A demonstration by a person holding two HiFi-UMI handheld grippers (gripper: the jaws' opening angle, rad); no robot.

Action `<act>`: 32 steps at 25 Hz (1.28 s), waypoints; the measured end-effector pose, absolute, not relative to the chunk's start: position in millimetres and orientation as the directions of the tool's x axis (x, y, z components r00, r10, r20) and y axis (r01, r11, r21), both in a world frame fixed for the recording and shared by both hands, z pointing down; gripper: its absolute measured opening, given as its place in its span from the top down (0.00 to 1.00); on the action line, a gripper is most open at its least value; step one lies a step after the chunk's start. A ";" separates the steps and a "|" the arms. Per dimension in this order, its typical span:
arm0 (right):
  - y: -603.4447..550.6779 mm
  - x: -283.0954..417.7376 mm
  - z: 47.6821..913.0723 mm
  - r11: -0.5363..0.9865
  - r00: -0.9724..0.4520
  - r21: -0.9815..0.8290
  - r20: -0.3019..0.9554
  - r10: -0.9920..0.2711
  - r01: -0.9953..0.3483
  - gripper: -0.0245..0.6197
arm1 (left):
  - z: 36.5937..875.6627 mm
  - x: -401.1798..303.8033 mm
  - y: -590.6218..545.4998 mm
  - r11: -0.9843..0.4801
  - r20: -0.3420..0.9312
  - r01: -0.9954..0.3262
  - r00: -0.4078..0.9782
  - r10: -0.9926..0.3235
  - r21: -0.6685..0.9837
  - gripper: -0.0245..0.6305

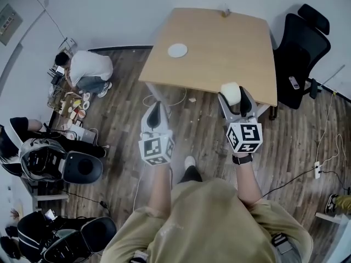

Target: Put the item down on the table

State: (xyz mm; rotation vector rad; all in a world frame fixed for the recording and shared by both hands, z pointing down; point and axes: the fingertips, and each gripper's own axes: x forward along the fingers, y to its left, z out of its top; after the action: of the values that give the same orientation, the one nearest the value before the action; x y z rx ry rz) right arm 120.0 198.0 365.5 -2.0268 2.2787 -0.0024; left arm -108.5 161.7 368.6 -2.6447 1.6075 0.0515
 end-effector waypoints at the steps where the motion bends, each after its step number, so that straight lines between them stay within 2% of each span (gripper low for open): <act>1: 187.7 120.9 360.2 0.105 -0.101 -0.053 -0.070 -0.992 -0.993 0.46 | 364.9 -110.9 147.3 -0.464 -0.058 -0.886 0.464 -0.884 -0.023 0.96; 6: 128.5 111.4 344.5 0.046 -0.044 -0.034 -0.074 -0.996 -0.998 0.46 | 354.6 -131.3 81.7 -0.494 -0.076 -0.869 0.493 -0.867 -0.007 0.96; 10: 81.5 81.4 345.7 0.058 -0.057 -0.025 -0.058 -0.997 -0.998 0.46 | 358.5 -146.6 38.9 -0.514 -0.071 -0.858 0.511 -0.857 0.018 0.96; 15: 36.0 50.8 367.5 0.112 -0.114 -0.232 -0.002 -0.993 -0.966 0.46 | 366.4 -155.9 0.5 -0.548 -0.055 -0.835 0.545 -0.836 0.052 0.96; 24: -47.5 48.4 384.4 0.132 -0.143 -0.247 0.028 -0.989 -0.960 0.46 | 394.5 -154.5 -72.3 -0.539 -0.008 -0.837 0.541 -0.841 0.099 0.96; 28: -108.3 52.5 391.6 0.171 -0.187 -0.309 0.024 -0.982 -0.936 0.46 | 393.5 -147.6 -110.7 -0.531 0.022 -0.847 0.532 -0.847 0.041 0.96; 32: -178.7 60.9 367.4 0.230 -0.228 -0.346 -0.047 -0.973 -0.910 0.46 | 372.6 -134.7 -157.0 -0.513 0.024 -0.857 0.513 -0.858 -0.040 0.96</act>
State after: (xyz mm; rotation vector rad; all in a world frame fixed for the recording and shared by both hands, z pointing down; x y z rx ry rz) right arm 60.9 -178.7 367.4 -1.7702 2.2517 -0.3590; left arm -134.7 -157.0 372.6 -2.7124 1.5386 -0.0629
